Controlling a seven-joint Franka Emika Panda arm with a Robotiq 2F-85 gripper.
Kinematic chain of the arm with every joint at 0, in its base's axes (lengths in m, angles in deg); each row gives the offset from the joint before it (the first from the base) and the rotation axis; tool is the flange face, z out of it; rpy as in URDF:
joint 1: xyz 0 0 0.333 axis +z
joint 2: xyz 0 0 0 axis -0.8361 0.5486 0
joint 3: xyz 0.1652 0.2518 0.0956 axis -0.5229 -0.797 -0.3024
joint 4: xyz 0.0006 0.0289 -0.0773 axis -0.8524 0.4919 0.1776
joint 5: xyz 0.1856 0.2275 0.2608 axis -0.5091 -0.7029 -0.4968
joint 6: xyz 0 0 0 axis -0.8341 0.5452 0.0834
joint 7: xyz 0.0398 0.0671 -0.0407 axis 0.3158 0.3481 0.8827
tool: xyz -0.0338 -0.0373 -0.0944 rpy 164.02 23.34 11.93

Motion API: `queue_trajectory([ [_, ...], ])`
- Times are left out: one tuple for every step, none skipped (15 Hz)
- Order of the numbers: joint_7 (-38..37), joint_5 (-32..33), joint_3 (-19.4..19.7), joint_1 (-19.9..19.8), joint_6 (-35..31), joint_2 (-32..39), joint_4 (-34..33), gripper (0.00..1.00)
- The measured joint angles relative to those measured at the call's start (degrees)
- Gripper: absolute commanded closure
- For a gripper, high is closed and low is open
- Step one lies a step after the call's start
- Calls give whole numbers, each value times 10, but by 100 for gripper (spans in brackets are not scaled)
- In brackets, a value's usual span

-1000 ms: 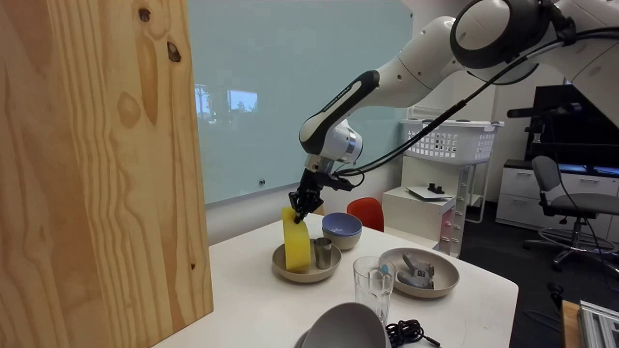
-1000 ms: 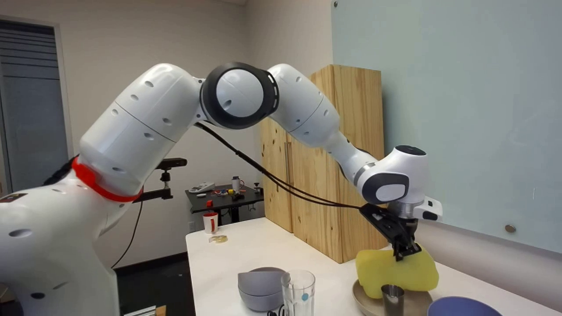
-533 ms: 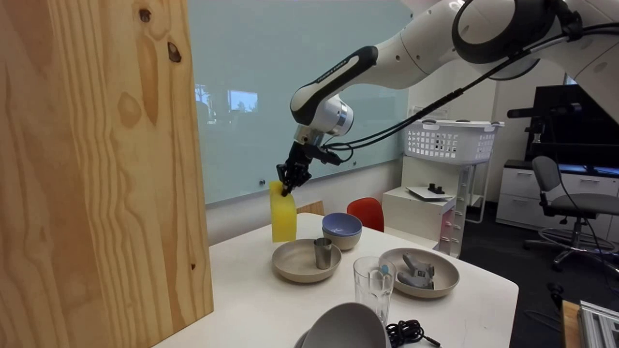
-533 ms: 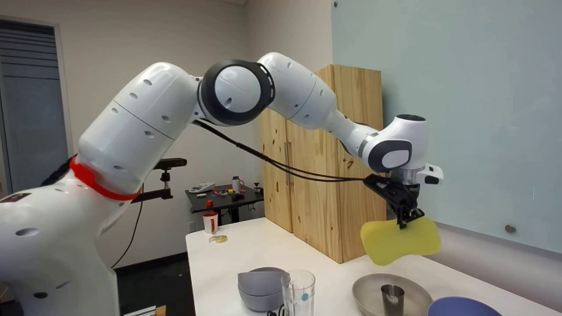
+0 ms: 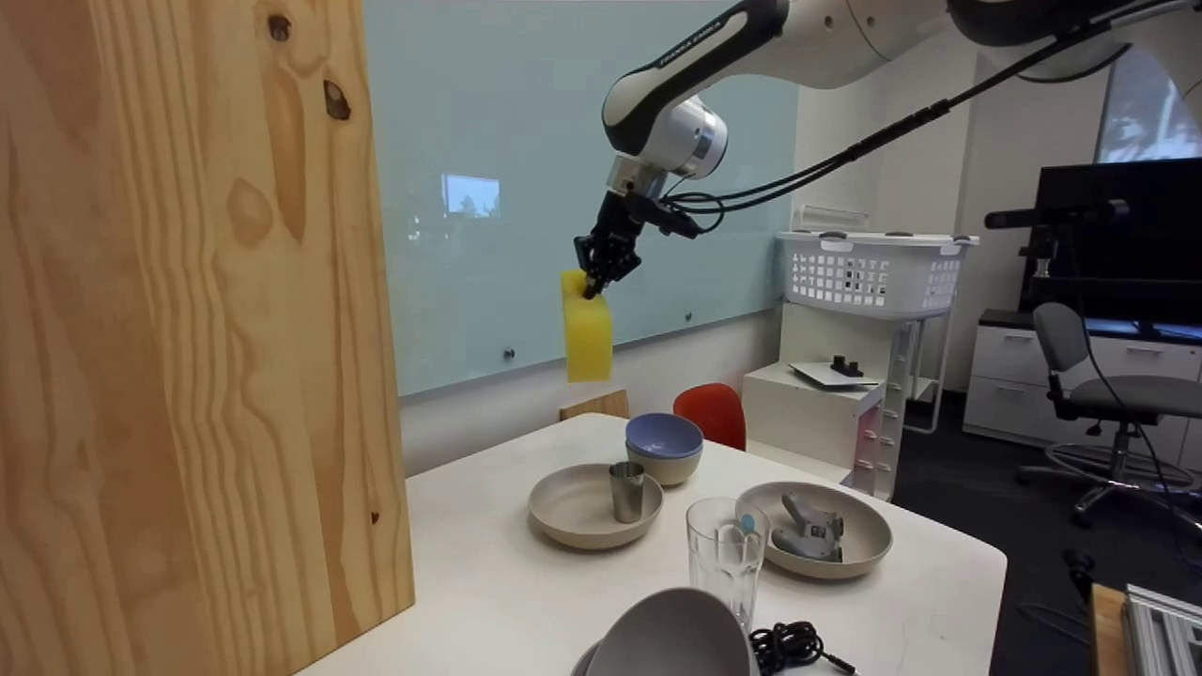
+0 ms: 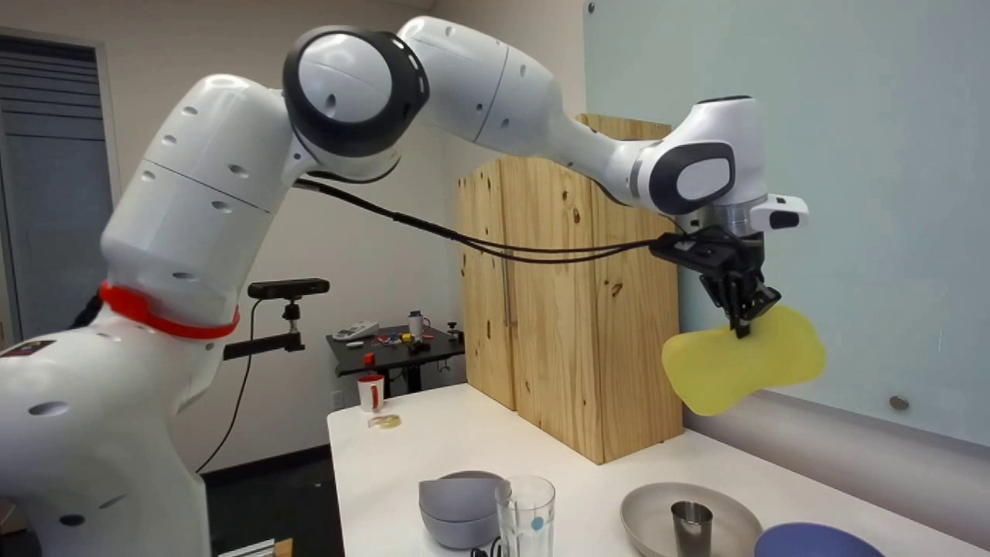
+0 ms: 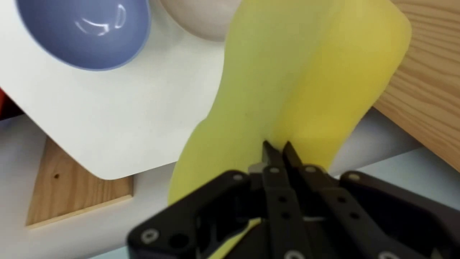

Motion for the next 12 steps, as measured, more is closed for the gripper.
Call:
queue_trajectory([
  [-2, 3, 10, -1, 0, -19, 16, 99],
  [-4, 7, 20, -1, 0, -36, 35, 99],
  [-5, 10, 28, -2, 0, -53, 56, 99],
  [-5, 11, 36, -4, -1, -69, 79, 99],
  [-5, 11, 43, -7, -4, -85, 103, 99],
  [-5, 11, 51, -11, -10, -100, 129, 99],
  [-5, 11, 57, -14, -14, -114, 153, 99],
  [-4, 11, 65, -20, -20, -129, 179, 99],
  [-4, 11, 73, -26, -24, -143, 202, 99],
  [-2, 11, 83, -32, -25, -156, 224, 99],
  [0, 11, 92, -39, -27, -168, 244, 99],
  [4, 11, 101, -45, -28, -178, 262, 99],
])
